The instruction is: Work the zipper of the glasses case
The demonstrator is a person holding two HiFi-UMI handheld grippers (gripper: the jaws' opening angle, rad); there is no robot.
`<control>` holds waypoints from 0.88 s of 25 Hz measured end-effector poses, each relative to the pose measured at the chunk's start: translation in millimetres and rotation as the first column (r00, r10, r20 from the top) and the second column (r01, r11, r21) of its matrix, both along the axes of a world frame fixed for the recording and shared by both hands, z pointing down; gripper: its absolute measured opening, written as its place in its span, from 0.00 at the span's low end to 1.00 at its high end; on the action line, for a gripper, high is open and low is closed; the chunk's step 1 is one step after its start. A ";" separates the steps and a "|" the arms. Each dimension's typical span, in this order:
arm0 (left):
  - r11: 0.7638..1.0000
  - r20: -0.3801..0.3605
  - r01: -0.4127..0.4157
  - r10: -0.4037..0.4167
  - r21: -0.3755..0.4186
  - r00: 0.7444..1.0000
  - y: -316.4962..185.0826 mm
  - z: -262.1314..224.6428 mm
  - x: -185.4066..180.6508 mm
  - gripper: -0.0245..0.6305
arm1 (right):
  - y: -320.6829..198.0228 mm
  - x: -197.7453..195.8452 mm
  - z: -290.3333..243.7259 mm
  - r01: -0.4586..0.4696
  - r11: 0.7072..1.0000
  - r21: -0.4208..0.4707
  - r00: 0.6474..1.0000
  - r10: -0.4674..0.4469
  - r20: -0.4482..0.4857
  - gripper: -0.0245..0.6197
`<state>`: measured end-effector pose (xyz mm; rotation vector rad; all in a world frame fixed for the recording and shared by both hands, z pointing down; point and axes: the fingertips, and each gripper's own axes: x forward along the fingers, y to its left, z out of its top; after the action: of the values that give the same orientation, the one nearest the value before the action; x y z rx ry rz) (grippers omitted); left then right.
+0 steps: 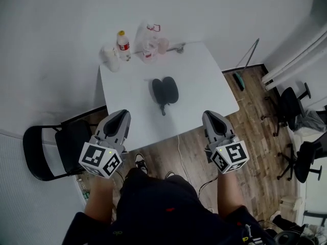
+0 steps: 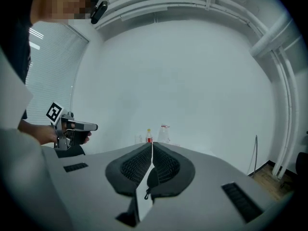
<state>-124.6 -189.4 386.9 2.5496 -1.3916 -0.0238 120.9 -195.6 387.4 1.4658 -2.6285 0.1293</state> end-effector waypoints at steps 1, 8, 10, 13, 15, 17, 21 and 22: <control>1.000 -0.004 -0.003 0.003 -0.004 1.000 -11.2 2.8 -11.5 0.09 | -10.1 -11.1 3.3 -0.008 1.000 -0.006 1.000 0.008 -0.010 0.07; 0.997 -0.006 -0.065 0.065 -0.043 0.998 -62.5 29.0 -47.6 0.09 | -53.4 -60.6 35.7 -0.046 0.997 -0.066 0.995 0.040 -0.088 0.07; 0.996 -0.008 -0.074 0.074 -0.053 0.997 -65.7 31.3 -45.2 0.09 | -56.5 -62.8 44.4 -0.041 0.995 -0.087 0.995 0.033 -0.093 0.07; 0.995 -0.002 -0.074 0.074 -0.065 0.997 -67.0 36.3 -38.1 0.09 | -65.1 -61.7 59.5 -0.020 0.994 -0.109 0.994 0.008 -0.108 0.07; 0.995 0.001 -0.066 0.067 -0.080 0.998 -64.6 41.4 -32.6 0.09 | -70.0 -63.6 69.1 0.015 0.993 -0.117 0.992 -0.029 -0.120 0.07; 0.993 -0.008 -0.063 0.062 -0.098 0.998 -60.4 46.9 -26.6 0.09 | -74.4 -67.3 77.2 0.054 0.991 -0.119 0.987 -0.071 -0.144 0.08; 0.989 -0.003 -0.058 0.058 -0.136 0.998 -56.5 58.3 -16.8 0.09 | -87.4 -77.4 98.6 0.118 0.982 -0.146 0.972 -0.144 -0.186 0.15; 0.988 -0.004 -0.056 0.056 -0.144 0.998 -55.7 60.6 -15.5 0.10 | -90.8 -80.1 106.4 0.132 0.979 -0.158 0.968 -0.161 -0.191 0.20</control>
<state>-140.1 -245.0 447.5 2.4676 -1.2719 0.0836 40.8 -286.4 493.7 1.1675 -2.4946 0.1430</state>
